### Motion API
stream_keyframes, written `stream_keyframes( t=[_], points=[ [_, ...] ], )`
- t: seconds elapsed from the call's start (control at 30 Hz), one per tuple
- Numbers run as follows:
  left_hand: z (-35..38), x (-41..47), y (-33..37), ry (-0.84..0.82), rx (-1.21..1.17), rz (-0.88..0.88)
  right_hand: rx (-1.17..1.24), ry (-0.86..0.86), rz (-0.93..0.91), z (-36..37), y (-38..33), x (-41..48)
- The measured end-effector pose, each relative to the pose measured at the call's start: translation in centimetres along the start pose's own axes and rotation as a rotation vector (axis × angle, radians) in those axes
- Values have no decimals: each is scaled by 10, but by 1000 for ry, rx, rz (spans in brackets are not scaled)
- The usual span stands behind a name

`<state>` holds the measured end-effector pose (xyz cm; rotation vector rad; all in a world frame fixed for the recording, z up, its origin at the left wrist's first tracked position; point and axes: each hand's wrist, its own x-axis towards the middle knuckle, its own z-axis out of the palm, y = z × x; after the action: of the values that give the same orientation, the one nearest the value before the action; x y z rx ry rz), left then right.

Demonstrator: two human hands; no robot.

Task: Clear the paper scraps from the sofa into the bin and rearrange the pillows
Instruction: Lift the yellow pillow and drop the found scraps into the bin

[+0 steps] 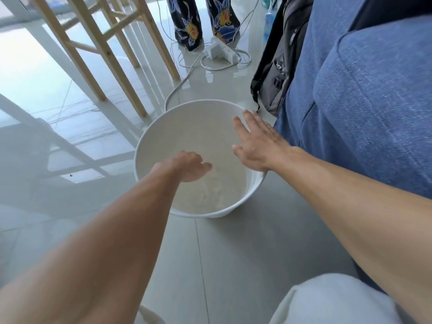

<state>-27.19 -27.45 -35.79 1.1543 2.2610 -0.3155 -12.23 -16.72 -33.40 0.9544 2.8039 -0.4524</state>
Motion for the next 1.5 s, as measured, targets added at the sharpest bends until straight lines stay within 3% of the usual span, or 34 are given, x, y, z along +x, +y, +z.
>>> stream_keyframes(
  t=[0.27, 0.7, 1.07, 1.3, 1.5],
  points=[
    [-68, -47, -26, 257, -55, -57, -32, -60, 53, -51, -11, -8],
    [-155, -126, -56, 581, 37, -89, -131, 177, 51, -157, -58, -20],
    [-181, -179, -74, 635, 8, -115, -109, 194, 41, -193, -91, -39],
    [-253, -229, -72, 685, 5, -108, -120, 251, 53, -283, -116, -57],
    [-385, -311, -61, 701, 10, -104, -129, 279, 54, -437, -152, -88]
  ],
)
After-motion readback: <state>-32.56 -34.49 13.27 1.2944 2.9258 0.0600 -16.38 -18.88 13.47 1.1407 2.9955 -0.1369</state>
